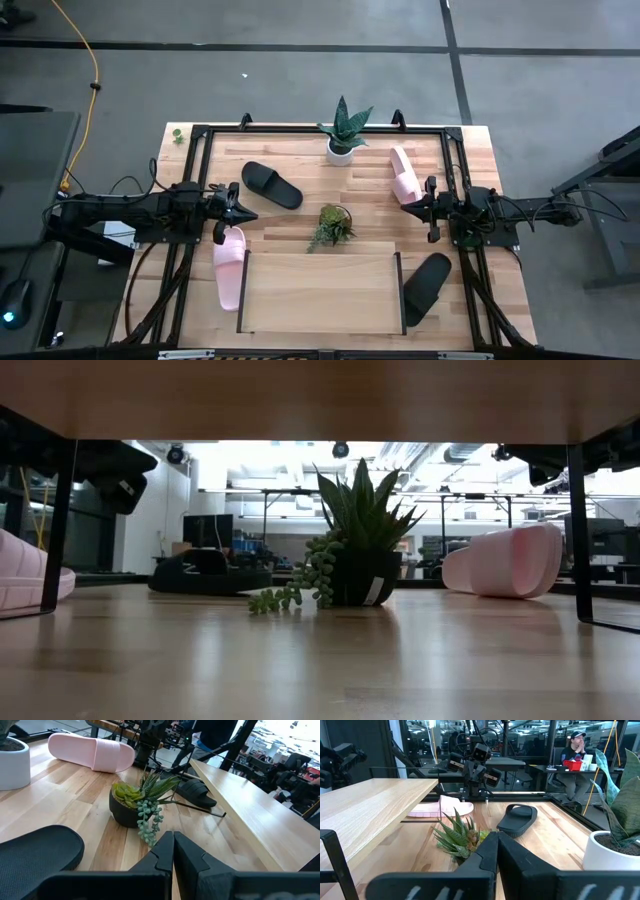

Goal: Pick and place slides into the shelf

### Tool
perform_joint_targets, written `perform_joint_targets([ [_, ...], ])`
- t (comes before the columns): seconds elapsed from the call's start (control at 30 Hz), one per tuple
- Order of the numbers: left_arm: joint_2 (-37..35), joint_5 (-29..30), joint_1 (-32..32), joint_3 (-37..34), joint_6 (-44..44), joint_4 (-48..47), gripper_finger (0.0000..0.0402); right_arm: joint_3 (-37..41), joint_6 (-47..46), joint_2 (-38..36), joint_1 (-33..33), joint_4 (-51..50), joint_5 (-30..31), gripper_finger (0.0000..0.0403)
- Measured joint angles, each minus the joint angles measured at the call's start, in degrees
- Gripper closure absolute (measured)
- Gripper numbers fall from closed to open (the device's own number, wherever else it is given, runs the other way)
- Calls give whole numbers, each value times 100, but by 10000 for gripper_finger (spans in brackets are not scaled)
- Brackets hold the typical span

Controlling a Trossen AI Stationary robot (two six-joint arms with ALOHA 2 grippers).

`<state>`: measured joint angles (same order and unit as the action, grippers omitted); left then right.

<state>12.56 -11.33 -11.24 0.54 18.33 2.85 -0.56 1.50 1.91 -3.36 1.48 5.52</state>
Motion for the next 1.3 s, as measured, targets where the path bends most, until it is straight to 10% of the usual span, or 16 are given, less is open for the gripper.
perform_joint_targets([
  [0.87, 2, 0, 2, 0, 20, 82, 401, -1, -786, 1, 0, 136, 27, 402],
  [1.3, 2, 153, 0, -1, 2307, 787, 401, 0, -3086, 0, -1, 2076, 928, 402],
])
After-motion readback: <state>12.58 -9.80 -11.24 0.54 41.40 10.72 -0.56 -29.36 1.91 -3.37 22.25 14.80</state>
